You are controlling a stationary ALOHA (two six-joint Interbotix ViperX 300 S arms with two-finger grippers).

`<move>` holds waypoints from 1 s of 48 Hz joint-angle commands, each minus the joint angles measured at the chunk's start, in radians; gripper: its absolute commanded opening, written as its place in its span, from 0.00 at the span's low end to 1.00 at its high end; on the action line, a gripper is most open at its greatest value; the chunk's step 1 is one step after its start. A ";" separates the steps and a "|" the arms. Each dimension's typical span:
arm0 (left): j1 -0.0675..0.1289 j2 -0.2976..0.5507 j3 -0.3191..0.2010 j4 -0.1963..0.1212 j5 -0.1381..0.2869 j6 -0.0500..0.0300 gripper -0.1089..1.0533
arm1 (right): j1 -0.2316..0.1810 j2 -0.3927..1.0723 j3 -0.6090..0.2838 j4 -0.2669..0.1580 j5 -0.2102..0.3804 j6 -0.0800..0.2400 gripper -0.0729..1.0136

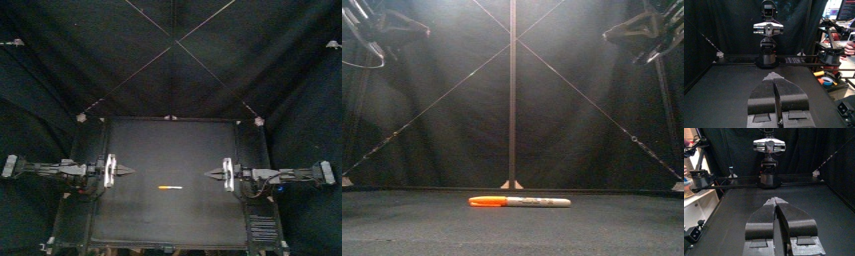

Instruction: Uncap the pen

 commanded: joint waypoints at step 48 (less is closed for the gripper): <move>-0.011 0.589 -0.114 -0.094 -0.229 -0.0046 0.88 | 0.002 0.876 -0.313 0.153 0.029 0.052 0.93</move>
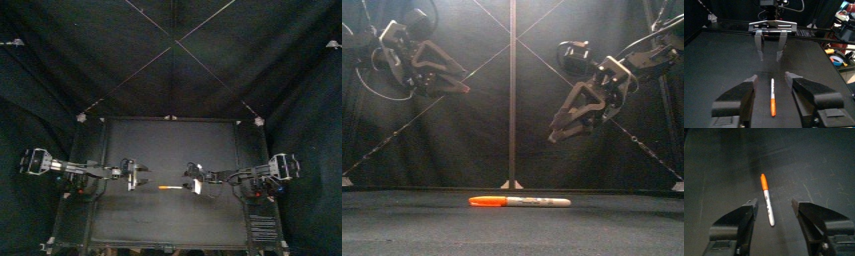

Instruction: Uncap the pen

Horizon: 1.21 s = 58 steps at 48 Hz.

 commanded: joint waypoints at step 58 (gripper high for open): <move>0.003 0.129 -0.069 -0.028 -0.003 0.0046 0.91 | 0.052 0.285 -0.166 -0.048 0.135 -0.014 0.51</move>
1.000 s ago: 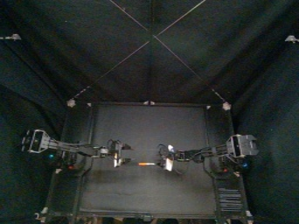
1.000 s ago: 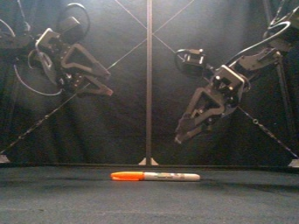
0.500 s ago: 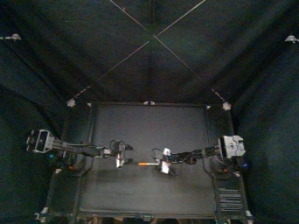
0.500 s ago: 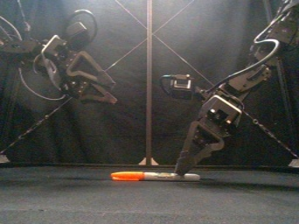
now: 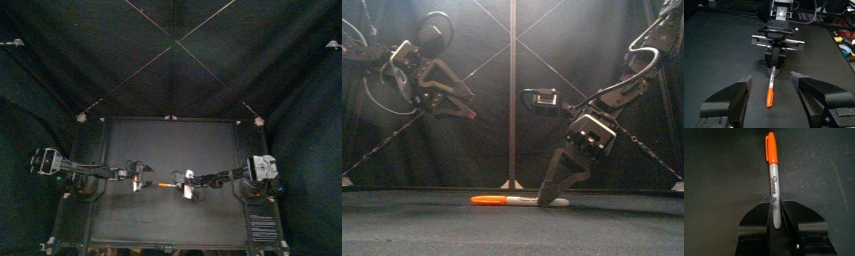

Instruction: Uncap the pen

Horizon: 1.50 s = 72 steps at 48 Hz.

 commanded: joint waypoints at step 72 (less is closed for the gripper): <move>0.023 0.146 -0.192 0.014 0.285 0.0077 0.69 | -0.087 -0.259 -0.101 -0.147 0.156 0.009 0.51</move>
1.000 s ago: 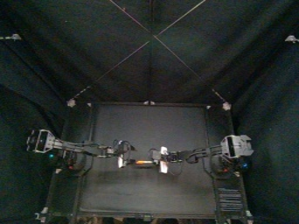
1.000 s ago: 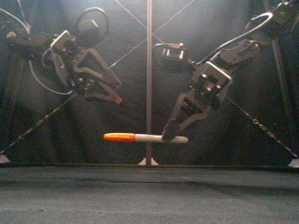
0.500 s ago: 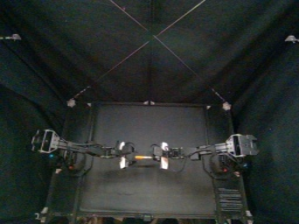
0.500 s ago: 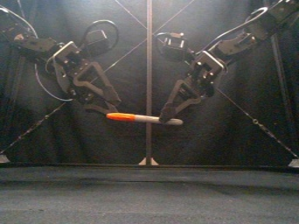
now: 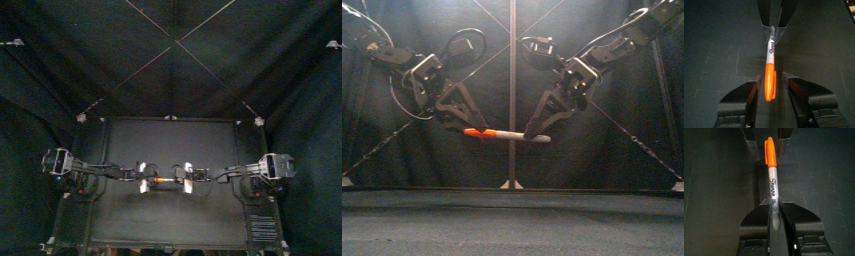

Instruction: Uncap the pen

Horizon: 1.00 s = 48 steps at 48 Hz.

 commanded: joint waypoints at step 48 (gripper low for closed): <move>0.008 -0.126 0.103 0.011 0.000 0.0000 0.50 | -0.021 -0.181 0.140 0.044 -0.008 0.002 0.51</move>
